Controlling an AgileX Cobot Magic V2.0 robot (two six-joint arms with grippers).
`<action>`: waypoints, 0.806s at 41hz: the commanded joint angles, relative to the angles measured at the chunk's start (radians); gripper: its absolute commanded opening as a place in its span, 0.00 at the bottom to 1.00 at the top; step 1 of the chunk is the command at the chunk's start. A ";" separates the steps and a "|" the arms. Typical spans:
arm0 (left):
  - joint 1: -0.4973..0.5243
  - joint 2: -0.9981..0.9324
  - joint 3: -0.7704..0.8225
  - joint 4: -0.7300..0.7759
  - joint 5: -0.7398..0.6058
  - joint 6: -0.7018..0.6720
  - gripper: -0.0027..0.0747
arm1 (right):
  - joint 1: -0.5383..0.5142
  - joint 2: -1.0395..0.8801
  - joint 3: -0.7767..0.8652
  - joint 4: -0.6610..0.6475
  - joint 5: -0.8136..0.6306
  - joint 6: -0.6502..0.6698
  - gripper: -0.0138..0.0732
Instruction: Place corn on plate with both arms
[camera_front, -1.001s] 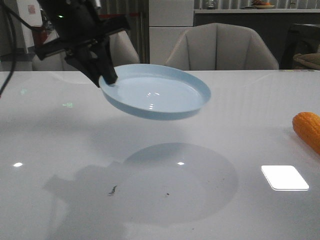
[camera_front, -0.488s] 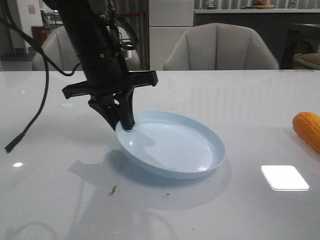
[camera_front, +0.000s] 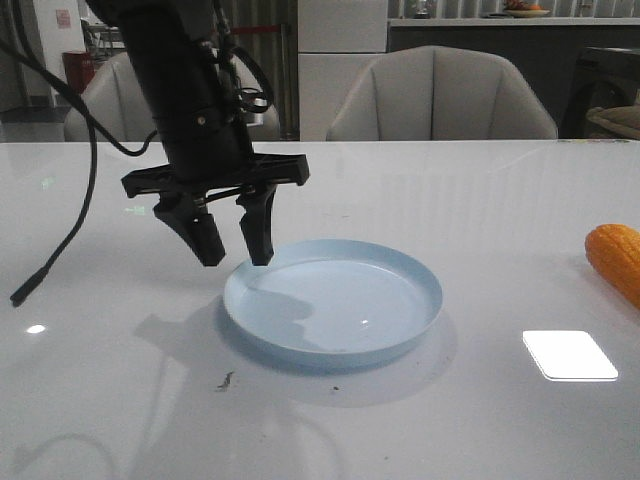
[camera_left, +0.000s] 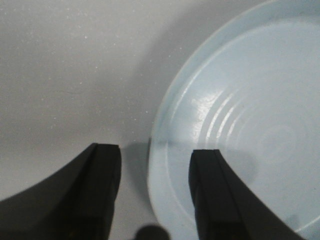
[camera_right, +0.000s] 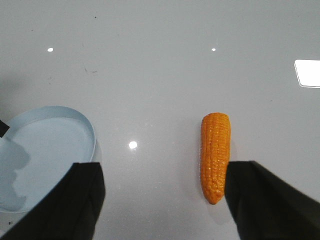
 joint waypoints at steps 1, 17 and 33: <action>-0.001 -0.060 -0.099 0.009 0.099 0.006 0.55 | 0.001 0.002 -0.032 -0.002 -0.069 -0.002 0.85; 0.017 -0.093 -0.554 0.467 0.138 -0.119 0.55 | 0.001 0.002 -0.032 -0.002 -0.058 -0.002 0.85; 0.030 -0.182 -0.564 0.601 0.064 -0.140 0.55 | 0.001 0.002 -0.032 -0.002 -0.028 -0.002 0.85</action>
